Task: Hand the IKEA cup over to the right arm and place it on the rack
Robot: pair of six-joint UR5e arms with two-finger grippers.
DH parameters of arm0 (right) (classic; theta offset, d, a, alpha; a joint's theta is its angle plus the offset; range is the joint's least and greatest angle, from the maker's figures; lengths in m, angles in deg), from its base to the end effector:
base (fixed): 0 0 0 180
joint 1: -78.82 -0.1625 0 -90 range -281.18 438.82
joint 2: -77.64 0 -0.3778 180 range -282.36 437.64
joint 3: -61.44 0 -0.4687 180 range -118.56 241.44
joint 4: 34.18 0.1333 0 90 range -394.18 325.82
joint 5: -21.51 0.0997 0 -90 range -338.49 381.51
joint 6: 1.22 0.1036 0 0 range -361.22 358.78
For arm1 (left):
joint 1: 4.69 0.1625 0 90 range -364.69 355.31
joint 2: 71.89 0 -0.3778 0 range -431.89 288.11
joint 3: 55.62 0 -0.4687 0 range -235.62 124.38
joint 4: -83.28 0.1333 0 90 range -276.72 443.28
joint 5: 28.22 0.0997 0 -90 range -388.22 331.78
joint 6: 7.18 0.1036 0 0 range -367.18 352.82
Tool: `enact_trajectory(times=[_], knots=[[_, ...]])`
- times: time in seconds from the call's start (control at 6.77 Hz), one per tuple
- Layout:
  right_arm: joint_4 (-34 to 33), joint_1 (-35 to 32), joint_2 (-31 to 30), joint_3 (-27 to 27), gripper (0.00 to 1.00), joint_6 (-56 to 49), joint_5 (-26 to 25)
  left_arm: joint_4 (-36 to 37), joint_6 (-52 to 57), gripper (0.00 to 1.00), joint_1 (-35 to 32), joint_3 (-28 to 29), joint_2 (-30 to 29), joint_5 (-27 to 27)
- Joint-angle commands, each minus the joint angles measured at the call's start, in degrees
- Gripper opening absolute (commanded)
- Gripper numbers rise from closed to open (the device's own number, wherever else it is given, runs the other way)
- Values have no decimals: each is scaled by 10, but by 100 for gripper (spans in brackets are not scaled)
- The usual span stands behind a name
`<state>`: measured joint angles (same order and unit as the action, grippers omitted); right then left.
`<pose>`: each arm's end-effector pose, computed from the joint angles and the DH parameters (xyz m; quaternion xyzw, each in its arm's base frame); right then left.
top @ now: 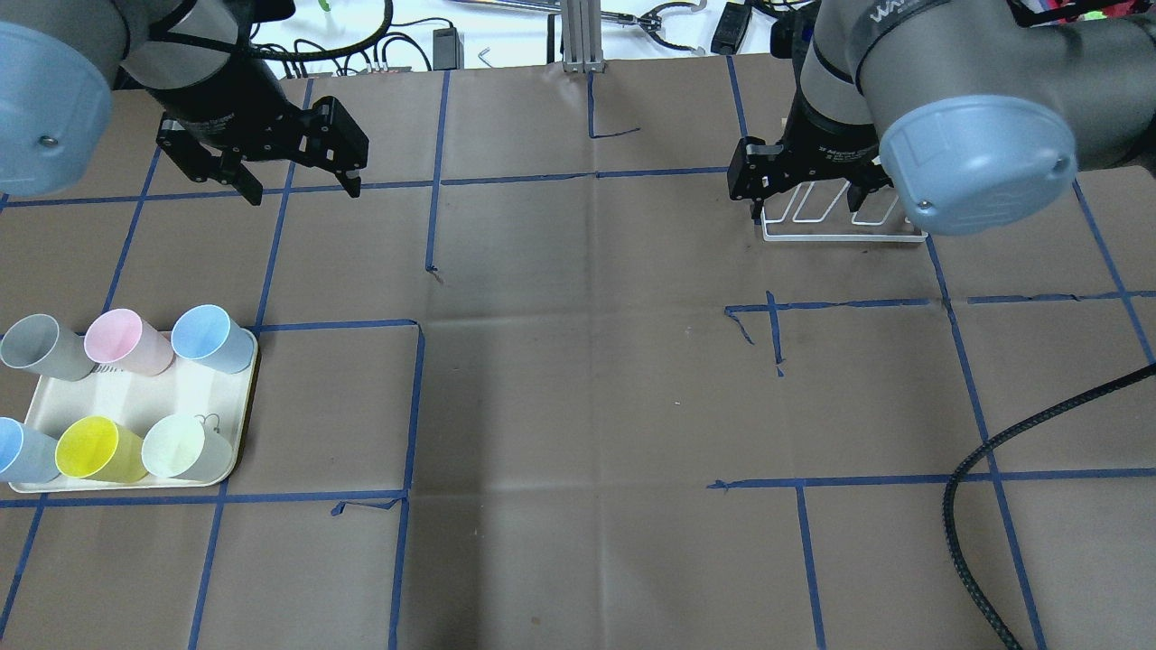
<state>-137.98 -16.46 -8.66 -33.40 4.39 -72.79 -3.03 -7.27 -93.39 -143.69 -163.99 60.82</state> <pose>0.1799 -0.5826 0.3762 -0.0046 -0.9982 0.0492 0.0330 -0.1217 -0.5913 0.4414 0.0119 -0.9994 0.0308 0.0080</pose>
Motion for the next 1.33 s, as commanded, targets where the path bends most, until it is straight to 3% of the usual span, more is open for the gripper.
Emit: enact_trajectory(times=[0.0, 0.89, 1.18], knots=[[0, 0, 1, 0, 100, -1, 0, 0, 0, 100, 0, 0, 0, 0], [0, 0, 5, -2, 100, -10, -2, 0, 3, 100, 3, -3, 1, -1], [0, 0, 6, -2, 100, -10, -1, 2, 55, 100, 41, -19, 4, -4]])
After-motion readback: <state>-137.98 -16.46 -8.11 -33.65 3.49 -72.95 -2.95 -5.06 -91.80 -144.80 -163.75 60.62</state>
